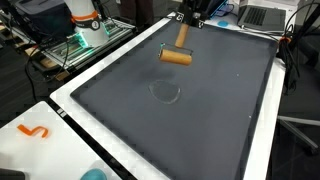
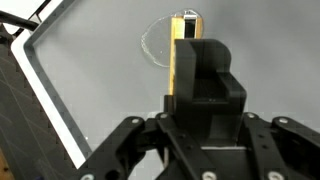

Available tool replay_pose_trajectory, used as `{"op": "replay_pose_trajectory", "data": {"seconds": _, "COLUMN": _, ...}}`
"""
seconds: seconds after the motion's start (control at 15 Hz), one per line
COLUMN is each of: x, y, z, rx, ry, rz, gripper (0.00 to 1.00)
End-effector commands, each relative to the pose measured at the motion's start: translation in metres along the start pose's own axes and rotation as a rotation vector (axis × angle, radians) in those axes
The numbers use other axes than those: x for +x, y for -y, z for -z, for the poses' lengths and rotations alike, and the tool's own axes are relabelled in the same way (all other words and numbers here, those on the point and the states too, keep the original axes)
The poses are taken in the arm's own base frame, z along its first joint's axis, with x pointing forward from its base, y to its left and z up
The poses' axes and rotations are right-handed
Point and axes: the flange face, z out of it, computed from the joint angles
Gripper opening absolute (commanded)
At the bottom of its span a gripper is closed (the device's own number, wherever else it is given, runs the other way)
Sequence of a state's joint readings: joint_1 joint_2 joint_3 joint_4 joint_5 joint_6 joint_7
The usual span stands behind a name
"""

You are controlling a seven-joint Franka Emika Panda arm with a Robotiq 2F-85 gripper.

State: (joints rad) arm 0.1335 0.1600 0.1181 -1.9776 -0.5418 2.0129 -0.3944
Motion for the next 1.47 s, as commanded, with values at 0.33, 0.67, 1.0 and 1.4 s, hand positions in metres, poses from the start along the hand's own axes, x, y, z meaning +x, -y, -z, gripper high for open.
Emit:
{"op": "replay_pose_trajectory", "data": {"seconds": 0.33, "x": 0.001, "y": -0.003, "z": -0.001, "rx": 0.018, "ry": 0.048, "rz": 0.042, "gripper": 0.24}}
{"op": "replay_pose_trajectory", "data": {"seconds": 0.67, "x": -0.003, "y": -0.006, "z": 0.001, "rx": 0.027, "ry": 0.043, "rz": 0.068, "gripper": 0.24}}
{"op": "replay_pose_trajectory", "data": {"seconds": 1.0, "x": -0.008, "y": -0.013, "z": 0.006, "rx": 0.051, "ry": 0.005, "rz": 0.122, "gripper": 0.24}}
{"op": "replay_pose_trajectory", "data": {"seconds": 1.4, "x": -0.024, "y": -0.033, "z": 0.011, "rx": 0.113, "ry": -0.069, "rz": 0.167, "gripper": 0.24}}
